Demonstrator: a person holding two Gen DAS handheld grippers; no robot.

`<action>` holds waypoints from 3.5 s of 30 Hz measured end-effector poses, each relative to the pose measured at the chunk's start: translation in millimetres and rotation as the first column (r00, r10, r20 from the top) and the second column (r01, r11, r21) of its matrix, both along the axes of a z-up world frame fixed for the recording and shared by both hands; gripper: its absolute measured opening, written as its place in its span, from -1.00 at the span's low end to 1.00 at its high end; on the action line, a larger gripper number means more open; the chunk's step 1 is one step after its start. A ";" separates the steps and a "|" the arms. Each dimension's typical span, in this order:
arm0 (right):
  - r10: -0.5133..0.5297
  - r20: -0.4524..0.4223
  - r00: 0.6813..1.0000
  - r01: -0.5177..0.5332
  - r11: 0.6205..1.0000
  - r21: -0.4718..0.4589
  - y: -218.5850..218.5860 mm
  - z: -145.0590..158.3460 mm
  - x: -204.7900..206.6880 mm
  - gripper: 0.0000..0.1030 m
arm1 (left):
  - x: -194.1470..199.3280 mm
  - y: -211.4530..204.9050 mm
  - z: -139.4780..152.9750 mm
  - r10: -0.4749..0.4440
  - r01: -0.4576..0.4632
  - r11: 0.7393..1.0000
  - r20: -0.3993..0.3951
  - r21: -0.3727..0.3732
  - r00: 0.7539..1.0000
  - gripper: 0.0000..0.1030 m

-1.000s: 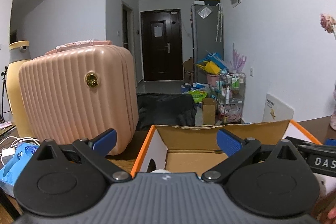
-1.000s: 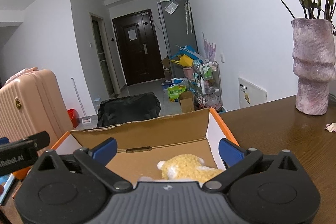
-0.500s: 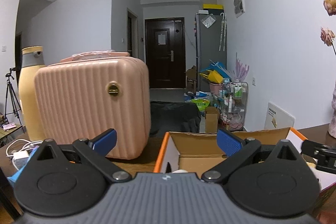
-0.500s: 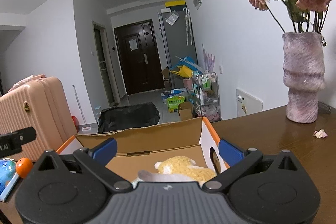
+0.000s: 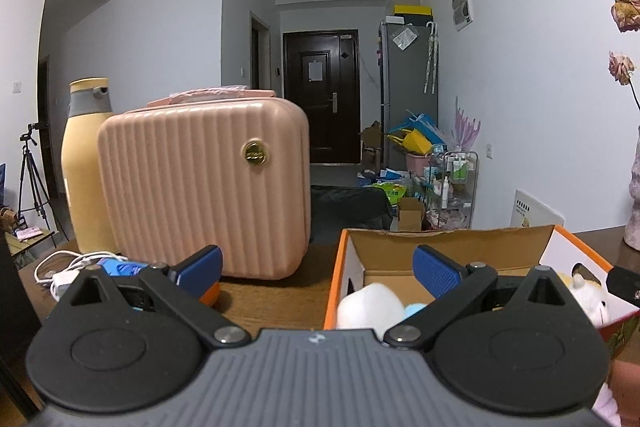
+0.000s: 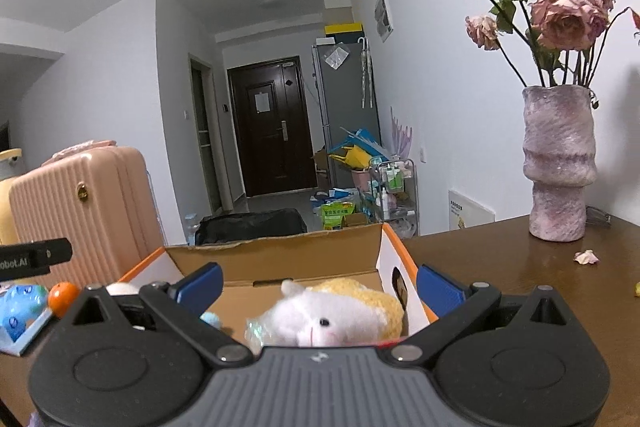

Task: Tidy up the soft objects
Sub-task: 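Move both grippers back from the box toward the remaining items on the table, then close the right gripper on the pink satin scrunchie and lift it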

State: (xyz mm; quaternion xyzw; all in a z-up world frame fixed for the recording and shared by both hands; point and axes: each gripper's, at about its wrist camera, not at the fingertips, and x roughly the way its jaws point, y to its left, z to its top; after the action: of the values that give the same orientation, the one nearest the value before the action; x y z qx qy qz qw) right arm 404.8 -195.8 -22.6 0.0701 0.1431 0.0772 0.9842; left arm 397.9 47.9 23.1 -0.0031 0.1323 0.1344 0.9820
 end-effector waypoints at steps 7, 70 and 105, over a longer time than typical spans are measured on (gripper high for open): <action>-0.005 -0.012 1.000 0.005 1.000 0.003 -0.5 -4.8 -29.0 1.00 | -24.5 10.0 -2.8 0.005 -0.006 1.000 -0.013 -0.020 1.000 1.00; 0.116 -0.248 0.962 -0.167 0.966 -0.198 87.6 -38.0 -167.2 1.00 | -189.2 36.1 -35.2 -0.130 0.115 0.988 -0.151 -0.105 0.980 1.00; 0.165 -0.324 0.931 -0.188 0.981 -0.041 75.8 -38.8 -136.4 -0.29 | -175.0 29.7 -50.5 -0.123 0.110 0.991 -0.204 -0.077 0.971 1.00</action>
State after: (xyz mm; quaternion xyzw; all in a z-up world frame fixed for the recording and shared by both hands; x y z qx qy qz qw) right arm 268.4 -120.0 -61.4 0.0333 0.3088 0.1479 0.9390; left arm 222.9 77.6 -27.4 -0.0133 0.2386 0.0717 0.9684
